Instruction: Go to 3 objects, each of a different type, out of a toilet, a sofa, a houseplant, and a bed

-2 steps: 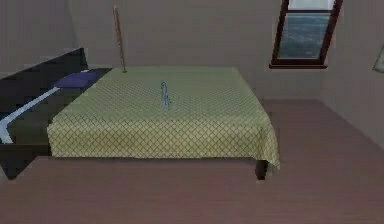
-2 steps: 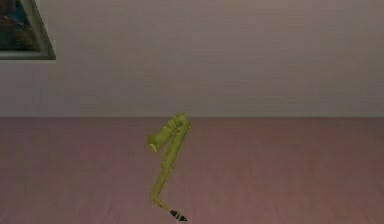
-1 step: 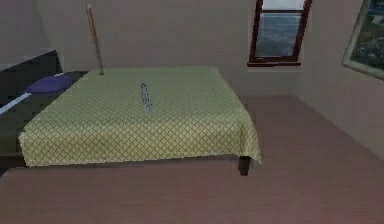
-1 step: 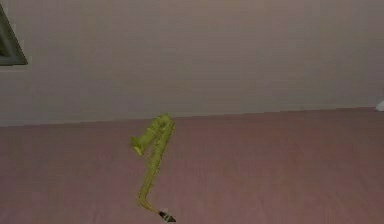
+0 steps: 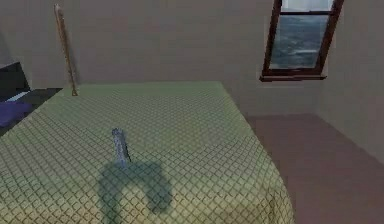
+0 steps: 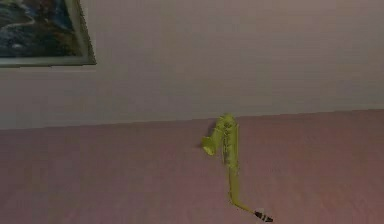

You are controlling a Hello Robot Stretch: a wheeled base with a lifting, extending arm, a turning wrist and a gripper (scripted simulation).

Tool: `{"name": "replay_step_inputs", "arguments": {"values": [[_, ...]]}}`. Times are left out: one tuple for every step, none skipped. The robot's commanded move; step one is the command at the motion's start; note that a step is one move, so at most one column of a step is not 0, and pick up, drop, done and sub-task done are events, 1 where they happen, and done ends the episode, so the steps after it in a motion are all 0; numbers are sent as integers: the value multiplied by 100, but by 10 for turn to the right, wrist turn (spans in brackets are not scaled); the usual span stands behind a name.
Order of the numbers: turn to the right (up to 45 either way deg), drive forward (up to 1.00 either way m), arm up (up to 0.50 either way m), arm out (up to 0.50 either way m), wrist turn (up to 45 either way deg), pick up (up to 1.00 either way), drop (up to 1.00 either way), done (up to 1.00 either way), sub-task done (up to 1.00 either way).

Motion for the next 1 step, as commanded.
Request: {"name": "replay_step_inputs", "arguments": {"values": [[-240, 0, 0, 0, 0, 0, 0, 0, 0]]}}
